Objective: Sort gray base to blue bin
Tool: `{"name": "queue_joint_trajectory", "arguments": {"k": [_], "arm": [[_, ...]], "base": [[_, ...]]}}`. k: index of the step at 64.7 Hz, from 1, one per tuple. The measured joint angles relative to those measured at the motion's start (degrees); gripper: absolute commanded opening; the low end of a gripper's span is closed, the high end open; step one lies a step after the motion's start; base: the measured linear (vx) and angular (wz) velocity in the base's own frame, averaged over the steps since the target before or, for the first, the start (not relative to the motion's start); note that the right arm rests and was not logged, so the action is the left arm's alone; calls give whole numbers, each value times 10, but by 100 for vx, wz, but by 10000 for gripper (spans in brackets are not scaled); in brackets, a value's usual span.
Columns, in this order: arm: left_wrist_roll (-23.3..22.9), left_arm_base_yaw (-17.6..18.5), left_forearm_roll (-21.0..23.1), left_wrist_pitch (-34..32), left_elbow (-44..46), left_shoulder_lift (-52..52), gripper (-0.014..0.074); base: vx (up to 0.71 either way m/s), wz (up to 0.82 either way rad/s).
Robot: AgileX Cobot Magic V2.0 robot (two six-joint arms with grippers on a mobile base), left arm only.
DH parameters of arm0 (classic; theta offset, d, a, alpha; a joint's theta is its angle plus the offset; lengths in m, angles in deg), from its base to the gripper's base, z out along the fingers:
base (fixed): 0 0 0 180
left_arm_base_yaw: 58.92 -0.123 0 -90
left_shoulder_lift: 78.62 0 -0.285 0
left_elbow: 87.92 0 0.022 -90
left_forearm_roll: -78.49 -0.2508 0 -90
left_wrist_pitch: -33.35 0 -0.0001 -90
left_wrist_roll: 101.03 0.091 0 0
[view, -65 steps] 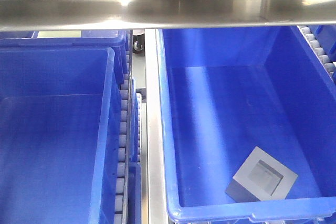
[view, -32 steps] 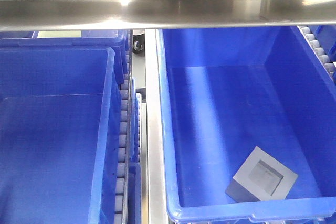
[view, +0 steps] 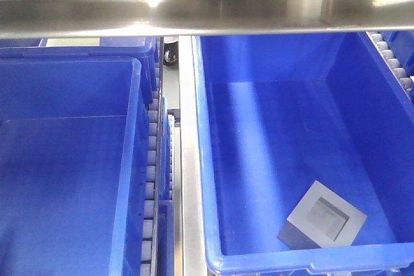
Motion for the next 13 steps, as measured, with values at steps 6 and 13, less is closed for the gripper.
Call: {"name": "queue_joint_trajectory", "arguments": {"k": [6, 13], "arm": [[0, 0, 0, 0, 0, 0, -2], [0, 0, 0, 0, 0, 0, -2]], "base": [[0, 0], [0, 0]]}}
